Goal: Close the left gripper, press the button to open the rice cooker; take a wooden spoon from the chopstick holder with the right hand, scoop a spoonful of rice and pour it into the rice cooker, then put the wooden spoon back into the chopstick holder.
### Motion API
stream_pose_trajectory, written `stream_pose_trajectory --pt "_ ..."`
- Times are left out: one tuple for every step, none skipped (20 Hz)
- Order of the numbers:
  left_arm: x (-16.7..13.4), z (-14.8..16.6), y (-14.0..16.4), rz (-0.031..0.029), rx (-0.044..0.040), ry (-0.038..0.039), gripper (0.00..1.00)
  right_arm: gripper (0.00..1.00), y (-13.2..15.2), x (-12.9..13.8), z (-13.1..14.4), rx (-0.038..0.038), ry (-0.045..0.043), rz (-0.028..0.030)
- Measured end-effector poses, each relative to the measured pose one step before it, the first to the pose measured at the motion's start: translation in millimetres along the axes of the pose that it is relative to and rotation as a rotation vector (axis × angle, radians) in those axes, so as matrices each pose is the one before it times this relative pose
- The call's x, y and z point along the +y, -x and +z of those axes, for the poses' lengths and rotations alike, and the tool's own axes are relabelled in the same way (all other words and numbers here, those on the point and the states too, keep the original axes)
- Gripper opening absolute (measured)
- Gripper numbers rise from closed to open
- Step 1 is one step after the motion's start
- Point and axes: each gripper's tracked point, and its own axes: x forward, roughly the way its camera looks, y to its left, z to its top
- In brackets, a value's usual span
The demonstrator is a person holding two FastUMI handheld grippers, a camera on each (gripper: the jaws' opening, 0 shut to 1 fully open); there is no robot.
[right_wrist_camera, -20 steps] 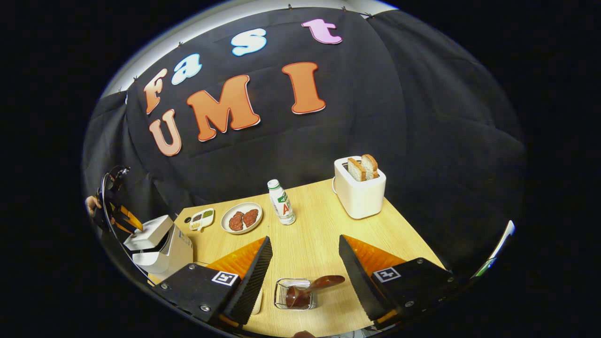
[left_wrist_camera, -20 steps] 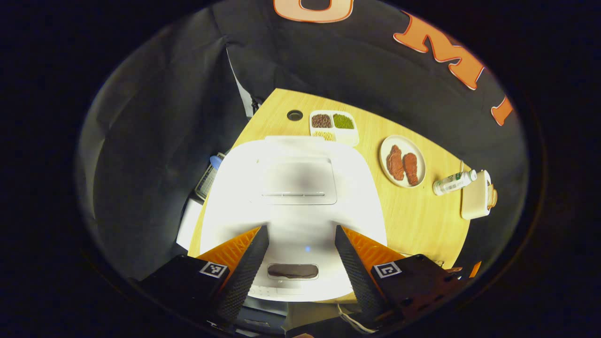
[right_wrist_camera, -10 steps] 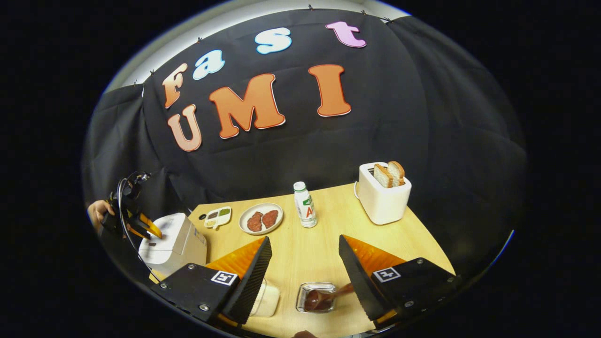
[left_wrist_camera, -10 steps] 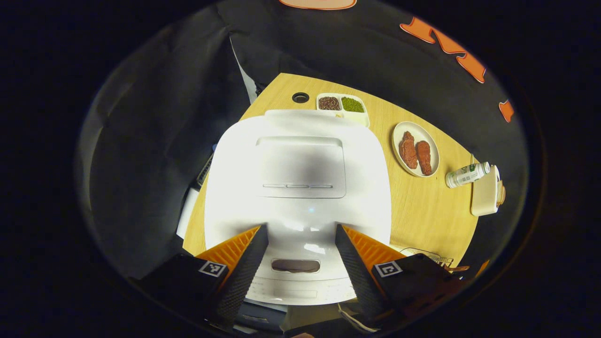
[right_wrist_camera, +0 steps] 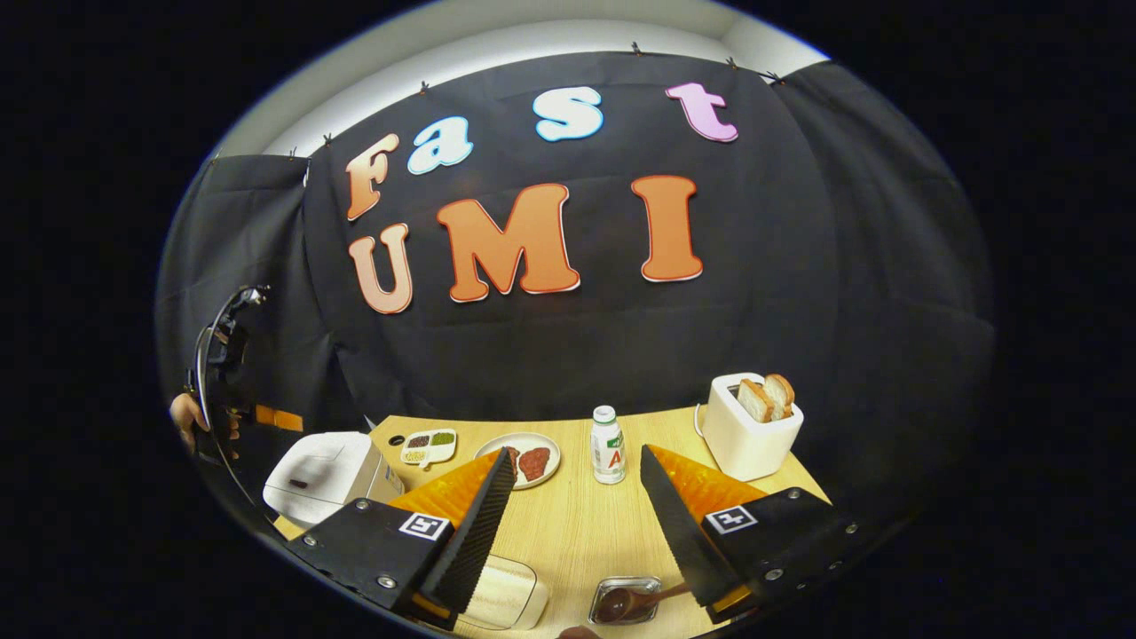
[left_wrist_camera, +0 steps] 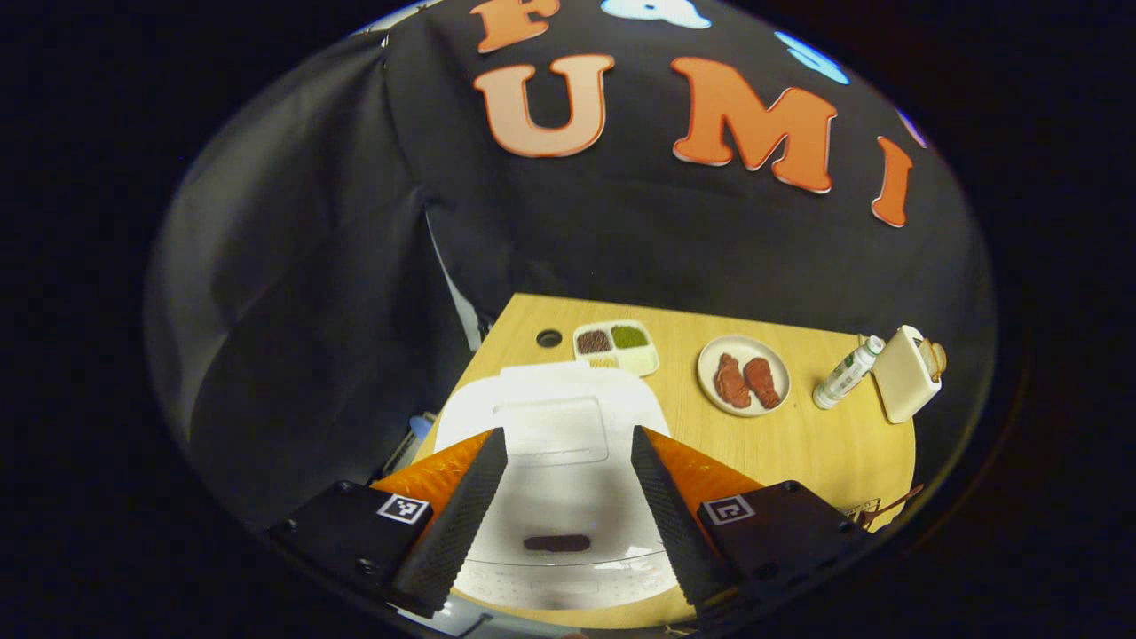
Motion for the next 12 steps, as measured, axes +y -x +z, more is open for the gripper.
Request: stream_pose_trajectory --pt "-4.98 14.91 10.53 0.00083 -0.07121 -0.01464 0.98 0.9 0.49 5.5 7.4 -0.02289 0.0197 0.00373" --pt "0.13 12.61 7.97 0.02006 -0.06772 -0.01889 0.99 0.9 0.13 6.48 8.3 -0.03185 0.02136 0.01006" --pt "-1.69 8.06 4.12 0.01927 -0.06057 -0.01179 0.97 0.89 -2.23 7.02 7.02 -0.04476 0.0224 0.01372" --pt "-3.21 13.03 8.45 0.01154 -0.06959 -0.00195 0.99 0.89 -2.2 6.43 5.23 -0.03731 0.01916 0.01058" --pt "-5.37 11.18 10.12 -0.00384 -0.05243 0.00255 0.99 0.89 0.45 6.8 1.04 -0.0281 0.01506 0.01235" --pt "-2.05 9.04 9.0 0.00031 -0.05172 0.00256 0.99 0.89 1.28 8.36 0.52 -0.0223 0.01723 0.01197" --pt "-2.87 9.2 12.59 -0.0048 -0.04692 -0.00423 0.99 0.89 0.24 5.45 0.92 -0.01757 0.01857 0.00831" --pt "-1.44 8.91 9.35 0.00161 -0.05167 -0.00834 0.99 0.89 0.48 4.01 1.55 -0.01445 0.01777 0.00671" --pt "-14.42 6.67 11.51 -0.00031 -0.04716 -0.01338 0.99 0.89 0.47 3.83 -0.49 -0.00233 0.01186 0.00474" --pt "0.32 3.8 11.03 0.00688 -0.0387 -0.01408 0.99 0.89 -0.12 4.78 0.21 0.00088 0.0021 0.00578" --pt "0.59 0.24 4.8 0.00732 -0.00904 -0.01243 0.98 0.9 0.36 3.35 -0.03 0.0057 -0.0046 0.00443" --pt "-4.69 -0.59 6.74 -0.00925 -0.00809 0.0017 0.99 0.9 -0.32 1.28 0.52 0.00299 -0.01381 -0.00032"
